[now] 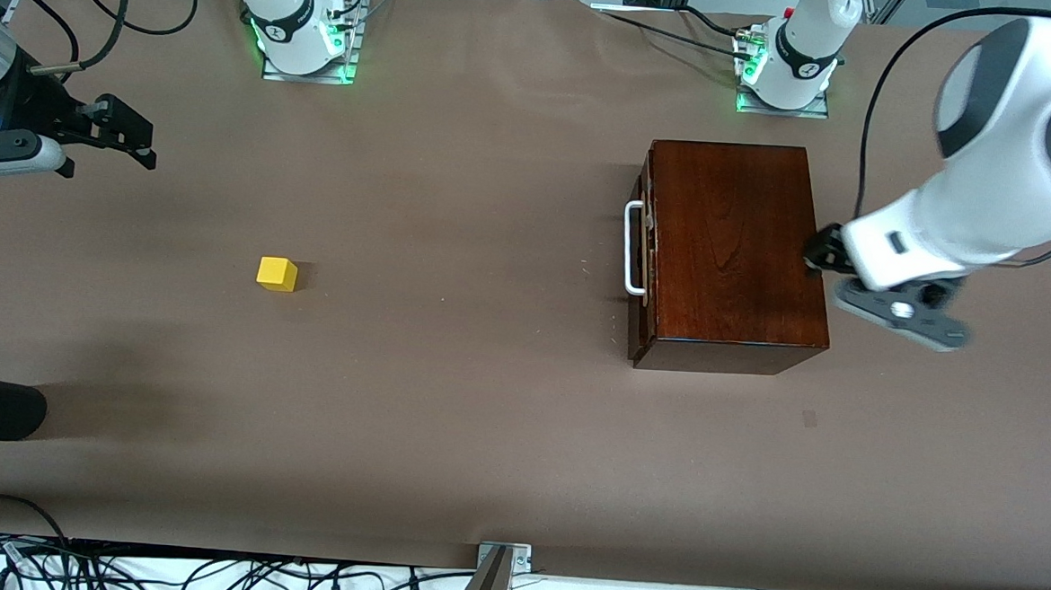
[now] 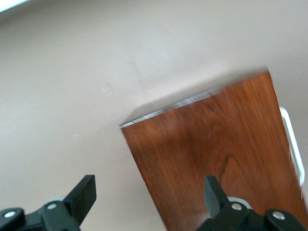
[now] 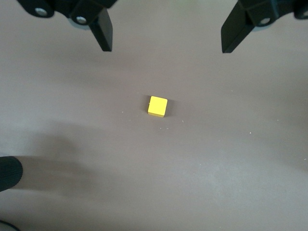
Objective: Open drawer, take yellow block, close drawer
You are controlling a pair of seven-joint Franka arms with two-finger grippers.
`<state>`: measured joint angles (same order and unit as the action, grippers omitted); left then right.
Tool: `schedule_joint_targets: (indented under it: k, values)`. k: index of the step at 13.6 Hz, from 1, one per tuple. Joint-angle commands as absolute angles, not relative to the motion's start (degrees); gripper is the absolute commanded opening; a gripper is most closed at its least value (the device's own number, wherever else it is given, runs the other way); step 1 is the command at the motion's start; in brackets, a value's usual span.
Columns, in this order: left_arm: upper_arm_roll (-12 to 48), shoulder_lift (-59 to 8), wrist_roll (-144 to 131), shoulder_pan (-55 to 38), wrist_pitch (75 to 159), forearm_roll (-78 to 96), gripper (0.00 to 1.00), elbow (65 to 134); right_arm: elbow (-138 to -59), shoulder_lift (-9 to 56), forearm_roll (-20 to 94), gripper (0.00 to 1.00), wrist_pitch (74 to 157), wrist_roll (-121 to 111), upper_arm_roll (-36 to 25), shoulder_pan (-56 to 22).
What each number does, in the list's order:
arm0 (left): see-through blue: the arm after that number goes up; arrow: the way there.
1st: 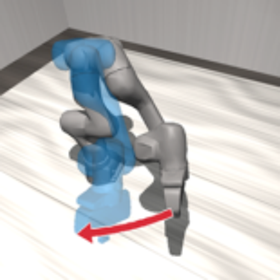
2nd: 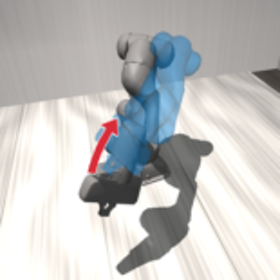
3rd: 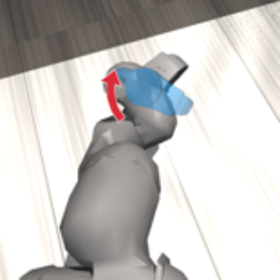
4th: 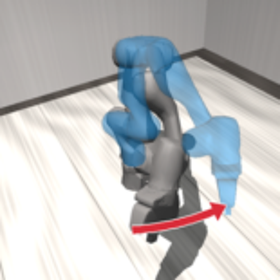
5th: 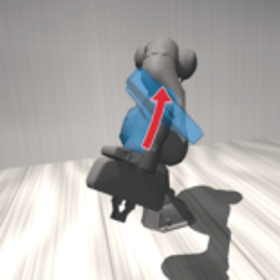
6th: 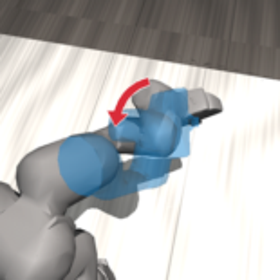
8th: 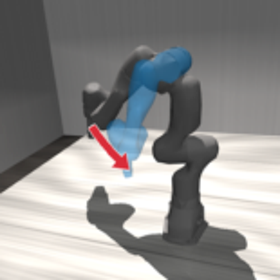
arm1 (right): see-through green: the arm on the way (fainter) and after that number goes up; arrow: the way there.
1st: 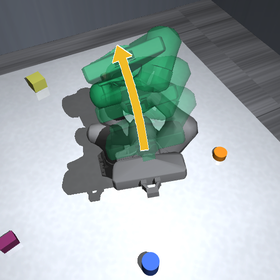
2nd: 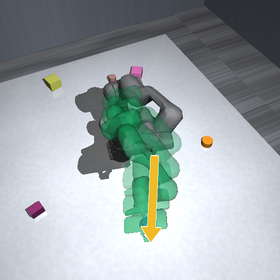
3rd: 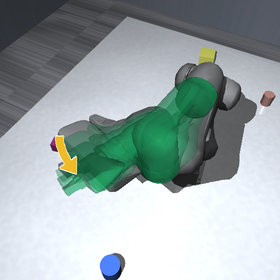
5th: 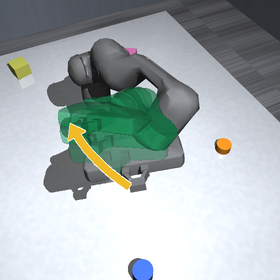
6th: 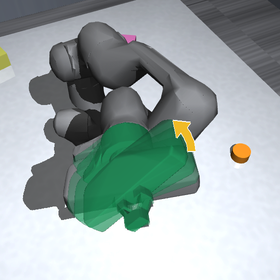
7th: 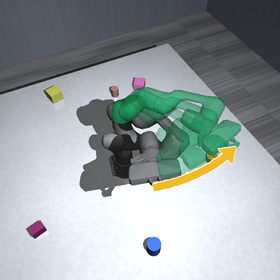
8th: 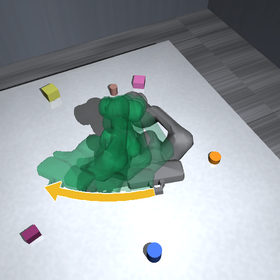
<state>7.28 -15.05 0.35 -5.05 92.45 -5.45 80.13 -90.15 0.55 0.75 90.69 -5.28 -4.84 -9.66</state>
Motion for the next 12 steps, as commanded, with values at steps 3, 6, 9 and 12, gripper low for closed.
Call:
schedule_joint_targets:
  k: [3,6,9,12]
  values:
    - [6.86,-2.91,-7.93,-1.14,97.48,-1.68,1.00,93.51,-88.86,0.88,0.88,1.00,89.74,-6.15,-4.66,-9.05]
    - [5.37,-1.59,-6.42,-1.23,92.90,0.26,1.00,93.52,-88.86,0.88,0.88,1.00,89.74,-6.15,-4.75,-9.05]
    - [5.27,-0.97,-6.42,-1.41,92.99,0.26,1.00,93.52,-88.86,0.88,0.88,1.00,89.74,-6.15,-4.75,-9.05]
    - [5.01,-0.53,-6.42,-1.67,92.99,0.26,1.00,93.52,-88.86,0.97,0.88,1.00,89.74,-6.15,-5.10,-9.05]
